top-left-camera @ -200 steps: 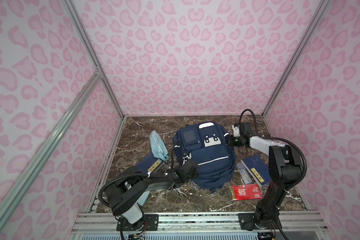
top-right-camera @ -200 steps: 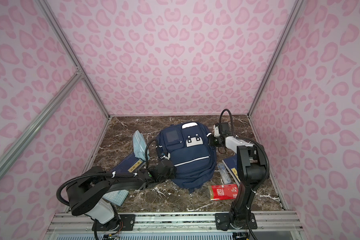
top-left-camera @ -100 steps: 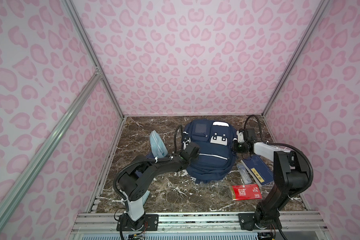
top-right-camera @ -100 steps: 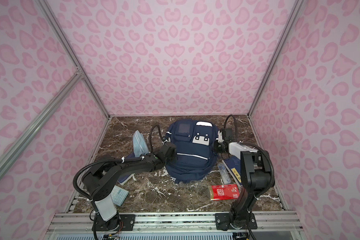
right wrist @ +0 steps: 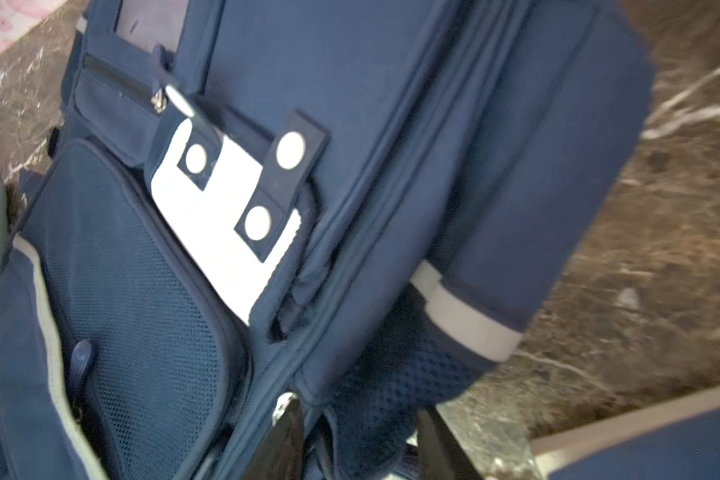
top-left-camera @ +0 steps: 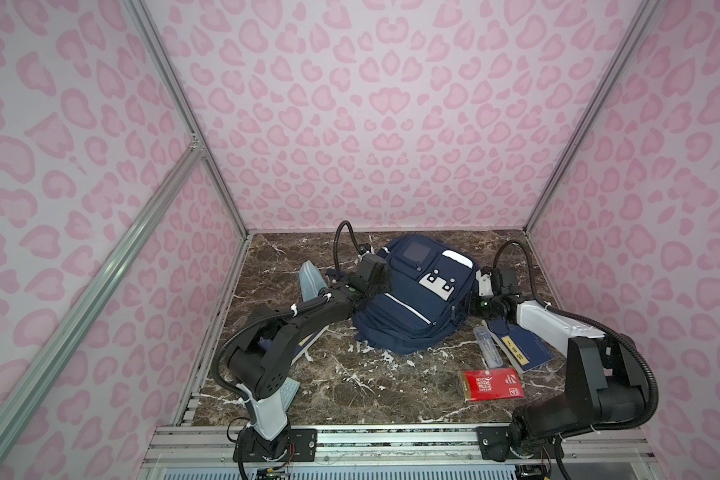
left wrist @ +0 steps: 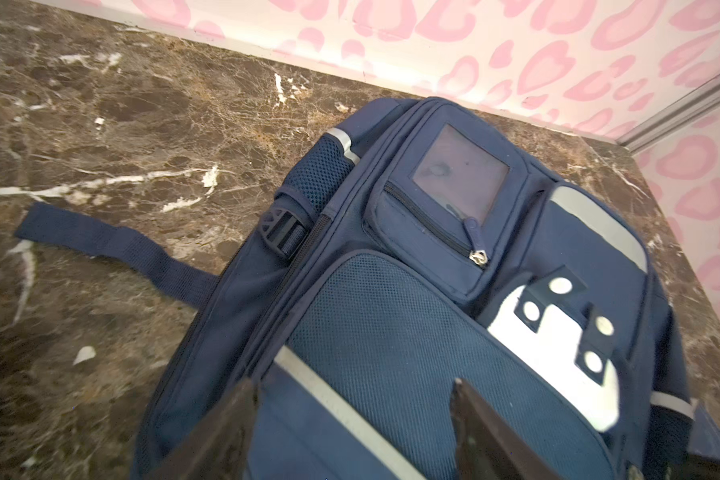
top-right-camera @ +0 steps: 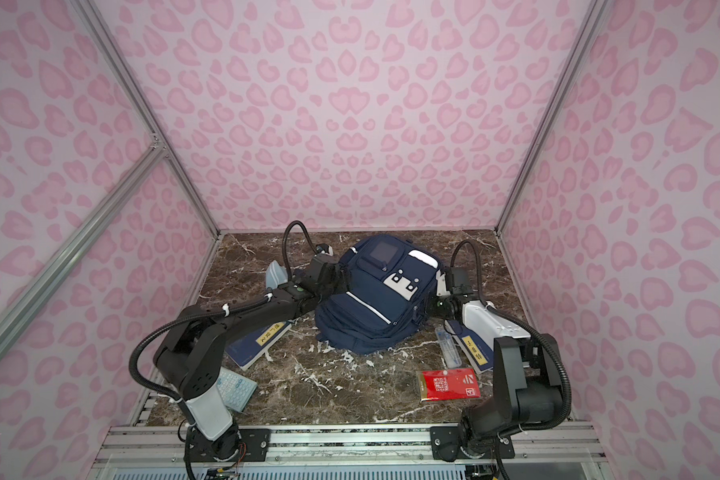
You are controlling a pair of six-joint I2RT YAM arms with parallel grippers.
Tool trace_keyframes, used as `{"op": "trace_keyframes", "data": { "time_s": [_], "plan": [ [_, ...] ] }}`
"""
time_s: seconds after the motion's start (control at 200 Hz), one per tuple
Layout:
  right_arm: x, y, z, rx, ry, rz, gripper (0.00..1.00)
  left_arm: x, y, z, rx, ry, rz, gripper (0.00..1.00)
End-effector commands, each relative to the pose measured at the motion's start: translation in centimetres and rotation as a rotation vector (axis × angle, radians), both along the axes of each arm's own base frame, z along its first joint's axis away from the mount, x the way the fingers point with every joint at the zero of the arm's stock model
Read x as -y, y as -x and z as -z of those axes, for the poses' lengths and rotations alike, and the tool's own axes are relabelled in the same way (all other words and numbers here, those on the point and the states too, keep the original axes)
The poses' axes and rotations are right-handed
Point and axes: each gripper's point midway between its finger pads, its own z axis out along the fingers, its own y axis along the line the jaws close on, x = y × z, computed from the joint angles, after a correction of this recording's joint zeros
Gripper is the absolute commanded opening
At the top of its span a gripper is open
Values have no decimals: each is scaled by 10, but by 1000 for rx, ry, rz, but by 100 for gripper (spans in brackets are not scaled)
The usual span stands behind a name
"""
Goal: Pack the student bag
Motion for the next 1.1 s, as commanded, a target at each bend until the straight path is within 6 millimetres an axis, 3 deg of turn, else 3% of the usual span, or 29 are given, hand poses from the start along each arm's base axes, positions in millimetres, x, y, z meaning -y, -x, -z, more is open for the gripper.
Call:
{"op": "trace_keyframes", "data": {
  "time_s": [0.0,0.065,0.175,0.25,0.355,0.54,0.67,0.865,1.095],
  "plan": [
    [7,-1,-5,0,32,27,50,-7,37,-1,-13,-41,44,73],
    [7,-2,-5,2,61,21,50,-9,67,-1,-24,-29,53,67],
    [-1,-8,5,-9,12,1,48,4,113,27,-82,69,117,51],
    [-4,-10,15,-32,3,-1,48,8,127,55,-141,99,122,44],
    [-2,-6,26,-75,61,5,48,15,133,82,-182,76,118,43],
    [-10,8,37,-119,107,-33,44,8,105,96,-153,-2,44,42],
    [-20,20,42,-147,83,-72,33,2,78,80,-108,-27,9,37],
    [-53,38,34,-143,62,-202,29,-9,37,59,-73,-32,-34,32],
    [-90,69,15,-105,77,-389,30,-37,21,37,-39,-32,-90,35]
  ]
}}
